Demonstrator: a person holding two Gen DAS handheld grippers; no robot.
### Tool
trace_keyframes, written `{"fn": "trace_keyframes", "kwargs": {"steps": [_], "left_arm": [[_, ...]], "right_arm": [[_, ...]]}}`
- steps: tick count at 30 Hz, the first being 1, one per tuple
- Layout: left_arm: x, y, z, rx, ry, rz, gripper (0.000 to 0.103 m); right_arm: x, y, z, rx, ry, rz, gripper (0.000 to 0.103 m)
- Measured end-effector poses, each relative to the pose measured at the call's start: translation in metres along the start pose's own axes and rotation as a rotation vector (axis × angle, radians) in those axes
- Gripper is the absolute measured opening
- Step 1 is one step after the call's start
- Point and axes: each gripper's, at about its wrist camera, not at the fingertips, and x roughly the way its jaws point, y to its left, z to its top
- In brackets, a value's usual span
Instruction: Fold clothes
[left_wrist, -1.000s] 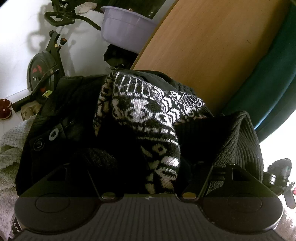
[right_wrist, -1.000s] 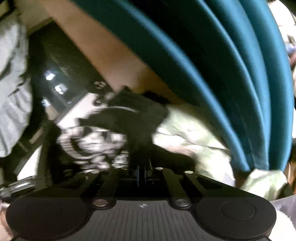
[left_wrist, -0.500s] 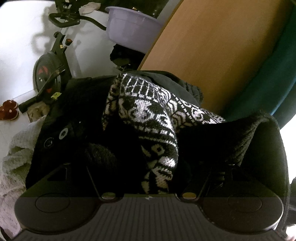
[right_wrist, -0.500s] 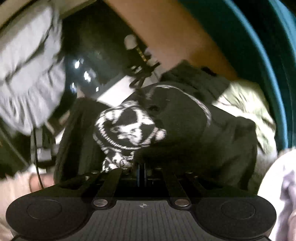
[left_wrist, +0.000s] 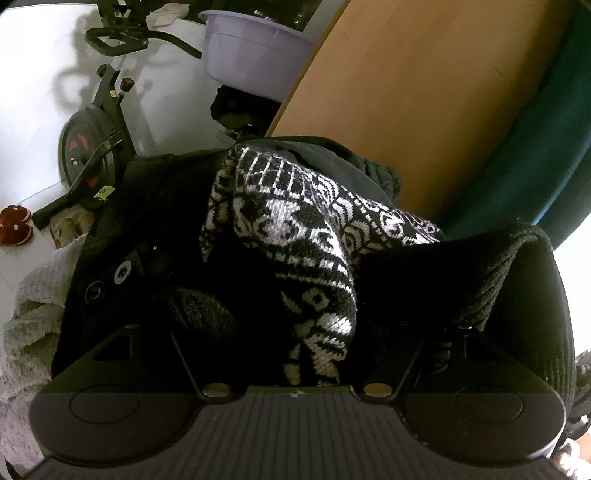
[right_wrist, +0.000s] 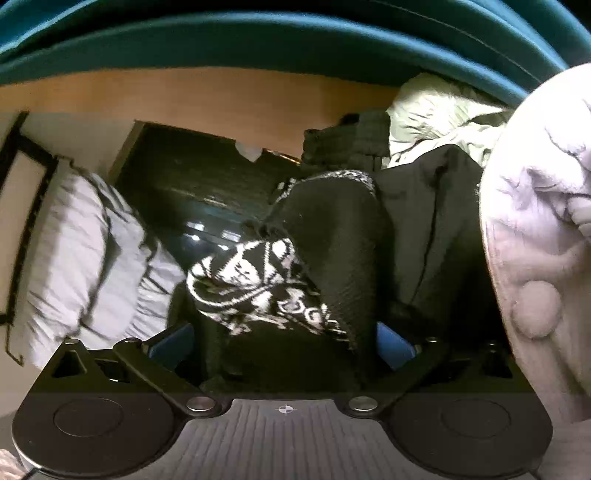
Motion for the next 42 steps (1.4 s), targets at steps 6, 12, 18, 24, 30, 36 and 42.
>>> {"fn": "trace_keyframes", "kwargs": {"steps": [6,12,18,24,30,36,42], "left_arm": [[0.0,0.0,0.001,0.003,0.005,0.002,0.073],[0.0,0.0,0.0,0.004,0.002,0.004,0.073],[0.001,-0.003,0.001,0.023,0.005,0.025,0.074],[0.0,-0.015,0.002,0.078,0.002,0.085,0.077],[0.002,-0.019,0.002,0.097,-0.005,0.103,0.078],[0.0,-0.014,0.001,0.076,-0.006,0.059,0.079],[-0.015,-0.006,-0.002,0.146,0.015,-0.065,0.077]], "right_arm": [[0.005,0.036,-0.009,-0.204,0.1,-0.058,0.102],[0.001,0.064,-0.027,-0.339,0.165,-0.076,0.103],[0.0,0.084,-0.041,-0.399,0.204,-0.06,0.102],[0.011,0.099,-0.048,-0.419,0.23,-0.094,0.103],[0.048,0.122,-0.076,-0.706,0.286,-0.372,0.102],[0.055,0.098,-0.065,-0.602,0.183,-0.485,0.097],[0.028,0.079,-0.038,-0.4,0.088,-0.453,0.066]]}}
